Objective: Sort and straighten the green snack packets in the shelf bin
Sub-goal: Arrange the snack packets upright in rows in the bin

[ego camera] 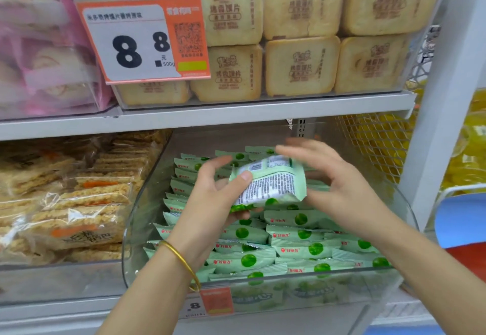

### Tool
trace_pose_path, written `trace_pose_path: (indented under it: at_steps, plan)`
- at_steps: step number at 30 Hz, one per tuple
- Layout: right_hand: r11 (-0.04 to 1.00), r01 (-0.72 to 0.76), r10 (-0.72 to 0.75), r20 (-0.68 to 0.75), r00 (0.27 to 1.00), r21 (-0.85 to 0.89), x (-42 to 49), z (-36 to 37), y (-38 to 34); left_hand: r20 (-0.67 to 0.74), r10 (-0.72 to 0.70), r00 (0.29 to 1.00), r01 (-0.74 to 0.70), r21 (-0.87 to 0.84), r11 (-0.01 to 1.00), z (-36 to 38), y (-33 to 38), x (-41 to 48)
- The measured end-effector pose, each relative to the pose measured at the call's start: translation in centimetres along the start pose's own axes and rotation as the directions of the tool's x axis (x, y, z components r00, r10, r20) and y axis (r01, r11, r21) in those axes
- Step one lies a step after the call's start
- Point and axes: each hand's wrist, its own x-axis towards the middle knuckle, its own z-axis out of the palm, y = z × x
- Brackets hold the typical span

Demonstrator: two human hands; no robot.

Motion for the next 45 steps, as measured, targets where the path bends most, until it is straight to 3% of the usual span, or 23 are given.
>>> trace_pose_path:
  at_steps: [2,4,6,8,10,13,18,24,28,31,34,36,40,45]
  plan:
    - [0.988,0.025,-0.03,-0.03,0.999,-0.152,0.3,0.2,0.3,0.005,-0.014,1.0,0.014,-0.041,0.999,0.9,0.1,0.3]
    - [0.97,0.005,-0.05,-0.177,0.983,-0.242,0.8,0.2,0.5,-0.046,0.009,0.999,-0.011,-0.051,0.999,1.5,0.4,0.8]
    - [0.938,-0.059,-0.051,-0.303,0.952,-0.342,1.3,-0.1,0.7,-0.12,0.126,0.985,-0.101,0.196,0.975,1.3,0.2,1.8]
    - [0.893,-0.121,-0.035,-0.335,0.941,-0.433,1.7,-0.4,1.0,-0.054,0.247,0.967,-0.164,0.61,0.775,0.9,-0.3,2.9]
    - [0.864,-0.122,-0.042,-0.311,0.949,-0.489,2.1,-0.3,1.2,0.075,0.249,0.966,-0.199,0.831,0.52,0.6,-1.2,3.9]
    - [0.81,-0.095,-0.09,-0.283,0.955,-0.578,2.7,0.6,1.2,0.158,0.125,0.979,-0.19,0.934,0.304,0.5,-2.2,4.6]
    - [0.651,-0.136,-0.027,-0.202,0.979,-0.747,3.4,1.1,0.8,0.156,0.002,0.988,-0.154,0.978,0.143,0.2,-2.6,4.6]
    - [0.537,-0.161,0.091,-0.133,0.987,-0.828,4.0,1.8,0.5,0.137,-0.021,0.99,-0.134,0.984,0.119,0.1,-2.0,4.1]
    - [0.499,-0.079,0.161,0.002,0.987,-0.863,4.7,2.5,1.3,0.127,0.003,0.992,-0.127,0.981,0.147,0.1,-2.2,4.0]
    - [0.503,-0.038,0.258,0.107,0.96,-0.863,4.8,2.8,1.9,0.122,0.015,0.992,-0.122,0.975,0.187,0.1,-2.3,3.9]
    - [0.56,-0.022,0.099,0.041,0.994,-0.828,4.2,1.8,1.1,0.122,0.046,0.991,-0.129,0.966,0.226,-0.1,-2.3,4.0]
    - [0.634,0.04,0.032,0.077,0.997,-0.773,3.7,1.1,0.7,0.119,0.078,0.99,-0.135,0.956,0.262,-0.1,-2.2,4.2]
    - [0.662,0.042,0.169,0.203,0.964,-0.748,3.2,1.9,1.3,0.114,0.122,0.986,-0.146,0.942,0.301,0.2,-2.2,4.4]
    - [0.622,-0.005,0.31,0.24,0.92,-0.783,3.7,2.7,2.2,0.113,0.132,0.985,-0.15,0.938,0.313,0.7,-2.1,4.5]
